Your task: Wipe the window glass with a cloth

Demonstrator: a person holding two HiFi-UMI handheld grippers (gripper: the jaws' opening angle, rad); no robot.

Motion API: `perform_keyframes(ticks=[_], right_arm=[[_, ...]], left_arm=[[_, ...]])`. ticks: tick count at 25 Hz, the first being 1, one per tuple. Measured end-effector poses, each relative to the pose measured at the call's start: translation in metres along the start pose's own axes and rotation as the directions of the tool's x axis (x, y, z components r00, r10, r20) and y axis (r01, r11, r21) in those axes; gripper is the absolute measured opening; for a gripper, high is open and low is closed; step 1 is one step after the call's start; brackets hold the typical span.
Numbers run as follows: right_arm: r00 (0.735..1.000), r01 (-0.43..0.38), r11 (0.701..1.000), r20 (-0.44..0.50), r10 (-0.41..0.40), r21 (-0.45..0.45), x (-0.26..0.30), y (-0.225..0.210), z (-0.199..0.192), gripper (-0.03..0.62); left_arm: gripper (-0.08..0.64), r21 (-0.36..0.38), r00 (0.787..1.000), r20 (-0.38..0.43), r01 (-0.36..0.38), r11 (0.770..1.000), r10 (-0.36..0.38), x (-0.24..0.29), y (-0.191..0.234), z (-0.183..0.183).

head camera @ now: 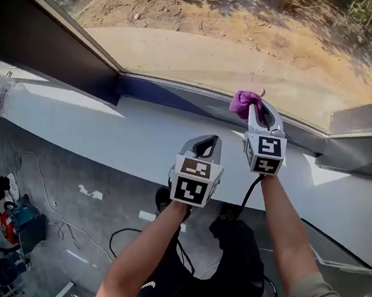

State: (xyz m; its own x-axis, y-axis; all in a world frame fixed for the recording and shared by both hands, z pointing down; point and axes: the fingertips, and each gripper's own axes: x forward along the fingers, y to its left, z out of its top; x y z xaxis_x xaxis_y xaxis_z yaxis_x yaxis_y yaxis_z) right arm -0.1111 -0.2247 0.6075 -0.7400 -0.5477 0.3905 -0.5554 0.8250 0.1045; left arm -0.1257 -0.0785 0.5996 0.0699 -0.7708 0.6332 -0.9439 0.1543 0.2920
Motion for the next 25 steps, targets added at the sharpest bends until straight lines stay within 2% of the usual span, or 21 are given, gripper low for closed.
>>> perform_keyframes(ticks=[4,8,14,20,25], right_arm=[[0.998,0.000,1.000,-0.063,0.001,0.008,0.020,0.009,-0.040,0.075],[0.990,0.001,0.998,-0.138,0.007,0.057,0.034,0.010,-0.076,0.075],[0.983,-0.032,0.997,-0.178,0.043,0.064,0.029,0.002,-0.078,0.074],[0.977,0.012,0.995,-0.214,0.008,0.095,0.012,-0.026,-0.082,0.073],[0.982,0.020,0.993,-0.189,0.003,0.118,-0.002,-0.036,-0.060,0.071]], left_arm=[[0.000,0.000,1.000,-0.008,-0.014,1.000,0.014,0.009,0.007,-0.013],[0.000,0.009,1.000,-0.009,-0.015,1.000,0.015,0.016,0.007,-0.018],[0.000,0.015,0.999,-0.034,-0.011,1.000,0.012,0.015,-0.001,-0.021],[0.000,0.029,1.000,-0.023,0.003,1.000,-0.003,0.009,-0.019,-0.005],[0.000,0.046,1.000,-0.021,0.014,0.999,-0.013,0.001,-0.030,0.007]])
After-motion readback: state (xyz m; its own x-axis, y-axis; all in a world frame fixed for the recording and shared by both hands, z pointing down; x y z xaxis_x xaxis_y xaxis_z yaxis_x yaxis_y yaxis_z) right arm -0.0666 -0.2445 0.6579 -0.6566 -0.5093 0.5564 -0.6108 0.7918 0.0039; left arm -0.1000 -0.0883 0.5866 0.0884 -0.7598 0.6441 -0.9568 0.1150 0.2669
